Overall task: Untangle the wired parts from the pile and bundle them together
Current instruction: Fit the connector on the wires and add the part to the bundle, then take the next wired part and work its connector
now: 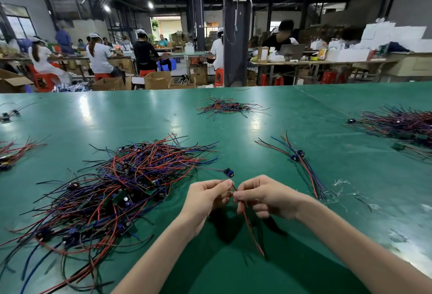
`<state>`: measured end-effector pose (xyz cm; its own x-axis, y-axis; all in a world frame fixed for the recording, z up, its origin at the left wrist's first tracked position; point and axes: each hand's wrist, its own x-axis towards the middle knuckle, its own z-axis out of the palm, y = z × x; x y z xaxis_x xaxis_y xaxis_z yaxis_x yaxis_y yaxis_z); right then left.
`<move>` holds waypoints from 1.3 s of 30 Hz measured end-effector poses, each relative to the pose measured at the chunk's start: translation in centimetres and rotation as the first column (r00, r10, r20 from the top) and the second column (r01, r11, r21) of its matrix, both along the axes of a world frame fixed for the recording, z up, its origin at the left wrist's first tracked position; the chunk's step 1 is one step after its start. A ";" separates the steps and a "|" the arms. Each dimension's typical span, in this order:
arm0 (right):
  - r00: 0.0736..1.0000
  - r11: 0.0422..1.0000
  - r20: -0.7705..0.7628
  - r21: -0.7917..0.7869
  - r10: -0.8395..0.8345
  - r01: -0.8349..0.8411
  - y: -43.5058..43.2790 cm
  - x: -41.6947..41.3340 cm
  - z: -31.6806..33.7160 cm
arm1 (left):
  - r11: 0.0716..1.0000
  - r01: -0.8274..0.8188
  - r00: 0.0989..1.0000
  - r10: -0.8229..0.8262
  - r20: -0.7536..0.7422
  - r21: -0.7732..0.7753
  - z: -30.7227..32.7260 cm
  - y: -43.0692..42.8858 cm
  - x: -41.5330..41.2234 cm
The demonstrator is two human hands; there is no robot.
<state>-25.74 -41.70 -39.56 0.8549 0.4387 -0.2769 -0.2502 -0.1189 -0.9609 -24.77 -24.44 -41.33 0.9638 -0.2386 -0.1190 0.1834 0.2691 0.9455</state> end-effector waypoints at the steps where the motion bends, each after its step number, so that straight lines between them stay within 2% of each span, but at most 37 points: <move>1: 0.999 0.999 0.019 0.013 -0.049 0.048 -0.4 0.3 0.4 | 1.000 -0.006 1.000 0.006 -0.007 -0.005 0.0 -0.1 0.0; 4: 0.959 0.963 0.101 0.070 -0.265 0.259 -2.5 1.9 2.8 | 1.000 -0.015 0.999 0.015 -0.038 -0.009 0.2 -0.2 0.1; 8: 0.828 0.850 0.195 0.088 -0.526 0.519 -7.5 3.8 5.8 | 1.000 0.000 0.999 0.000 -0.039 -0.001 0.3 -0.1 0.2; 11: 0.750 0.746 0.236 -0.129 -0.617 0.654 -11.0 4.2 5.0 | 1.000 0.003 0.999 -0.003 -0.032 0.014 0.3 -0.1 0.1; 14: 0.705 0.619 0.254 -0.345 -0.662 0.706 -12.8 4.4 2.9 | 1.000 0.003 1.000 -0.003 -0.020 0.031 0.3 -0.2 0.1; 19: 0.707 0.474 0.400 -0.539 -0.583 0.696 -13.0 4.3 1.1 | 0.999 -0.004 1.000 0.005 -0.019 0.050 0.3 -0.1 0.1; 24: 0.691 0.234 0.544 -0.680 -0.476 0.695 -12.6 3.7 0.8 | 0.998 0.008 1.000 -0.007 -0.007 0.060 0.5 0.0 -0.1; 28: 0.594 0.036 0.709 -0.630 -0.379 0.776 -11.8 3.3 0.7 | 0.997 0.007 1.000 -0.007 0.005 0.075 0.8 -0.1 -0.5; 31: 0.544 0.002 0.802 -0.561 -0.247 0.828 -11.4 3.6 0.2 | 0.985 -0.032 0.997 0.020 0.075 0.167 0.8 -0.1 -0.7; 33: 0.607 0.010 0.784 -0.611 -0.128 0.791 -11.2 3.8 -0.5 | 0.914 -0.163 0.971 0.082 0.225 0.372 0.5 0.3 -0.5; 34: 0.656 0.006 0.749 -0.659 -0.093 0.753 -11.0 3.9 -0.8 | 0.829 -0.266 0.936 0.098 0.339 0.492 0.5 0.6 -0.4; 36: 0.728 0.015 0.682 -0.729 -0.076 0.684 -10.8 4.0 -1.2 | 0.594 -0.486 0.823 0.063 0.565 0.641 0.4 1.2 -0.2; 38: 0.744 0.021 0.665 -0.744 -0.071 0.668 -10.5 4.0 -1.5 | 0.344 -0.661 0.704 -0.022 0.710 0.667 0.5 1.9 0.0; 39: 0.744 0.011 0.665 -0.745 -0.067 0.667 -10.2 4.0 -1.6 | 0.220 -0.708 0.675 -0.069 0.734 0.671 0.6 2.3 0.2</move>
